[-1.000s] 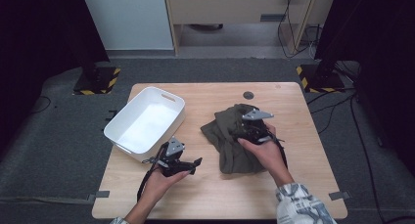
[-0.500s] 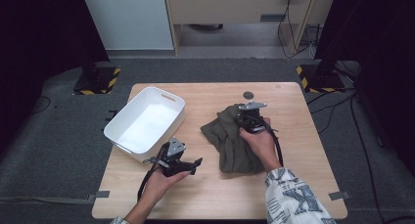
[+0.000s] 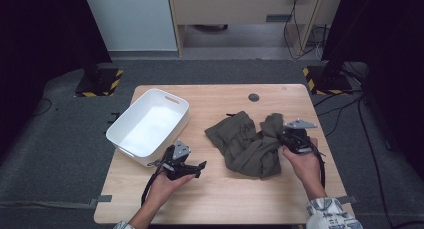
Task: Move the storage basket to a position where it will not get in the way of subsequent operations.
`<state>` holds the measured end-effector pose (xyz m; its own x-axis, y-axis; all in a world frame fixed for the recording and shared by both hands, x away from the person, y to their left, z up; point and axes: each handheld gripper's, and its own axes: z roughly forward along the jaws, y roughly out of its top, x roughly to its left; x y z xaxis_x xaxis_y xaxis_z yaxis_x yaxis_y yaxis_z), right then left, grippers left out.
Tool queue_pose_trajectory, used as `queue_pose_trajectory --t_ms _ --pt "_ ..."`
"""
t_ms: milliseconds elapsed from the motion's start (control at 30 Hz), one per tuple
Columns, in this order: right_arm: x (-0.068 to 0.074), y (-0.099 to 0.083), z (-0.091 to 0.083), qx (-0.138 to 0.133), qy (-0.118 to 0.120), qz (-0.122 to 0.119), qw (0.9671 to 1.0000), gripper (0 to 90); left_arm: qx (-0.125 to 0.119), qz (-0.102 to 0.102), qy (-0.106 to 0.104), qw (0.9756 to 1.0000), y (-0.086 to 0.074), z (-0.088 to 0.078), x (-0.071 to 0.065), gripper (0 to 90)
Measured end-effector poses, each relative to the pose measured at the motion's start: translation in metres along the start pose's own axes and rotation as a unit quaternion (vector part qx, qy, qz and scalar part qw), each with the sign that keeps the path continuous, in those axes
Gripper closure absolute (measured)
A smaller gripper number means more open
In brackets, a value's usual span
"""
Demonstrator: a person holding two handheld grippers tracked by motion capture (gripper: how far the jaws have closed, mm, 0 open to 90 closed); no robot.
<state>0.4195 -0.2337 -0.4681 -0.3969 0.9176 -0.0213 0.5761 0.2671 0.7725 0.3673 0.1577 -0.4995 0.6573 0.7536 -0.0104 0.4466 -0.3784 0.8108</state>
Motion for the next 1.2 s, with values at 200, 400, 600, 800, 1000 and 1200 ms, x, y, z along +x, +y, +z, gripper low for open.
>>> queue_pose_trajectory --t_ms 200,400,600,800,1000,1200 --pt "-0.002 -0.043 0.028 0.05 0.035 0.033 0.9976 89.9 0.006 0.001 0.008 1.0 -0.002 0.002 0.004 10.3" --pt "0.017 -0.047 0.035 0.04 0.08 0.039 0.9952 89.0 0.005 0.001 0.014 0.9999 -0.002 0.002 0.007 10.3" --pt "0.038 -0.043 0.039 0.014 0.082 0.016 0.9964 65.6 0.0 -0.002 0.021 0.9998 -0.001 -0.001 0.011 10.5" --pt "0.031 -0.037 0.011 -0.021 0.069 0.025 0.9971 35.2 -0.006 -0.007 0.024 0.9997 0.0 -0.003 0.012 10.8" --pt "0.044 -0.011 -0.022 -0.067 0.084 0.016 0.9941 30.1 -0.004 -0.003 0.024 0.9997 -0.001 -0.001 0.008 10.9" --pt "0.081 0.028 -0.016 -0.068 0.117 -0.031 0.9903 26.0 0.002 -0.006 0.032 0.9995 -0.001 0.0 0.007 11.5"
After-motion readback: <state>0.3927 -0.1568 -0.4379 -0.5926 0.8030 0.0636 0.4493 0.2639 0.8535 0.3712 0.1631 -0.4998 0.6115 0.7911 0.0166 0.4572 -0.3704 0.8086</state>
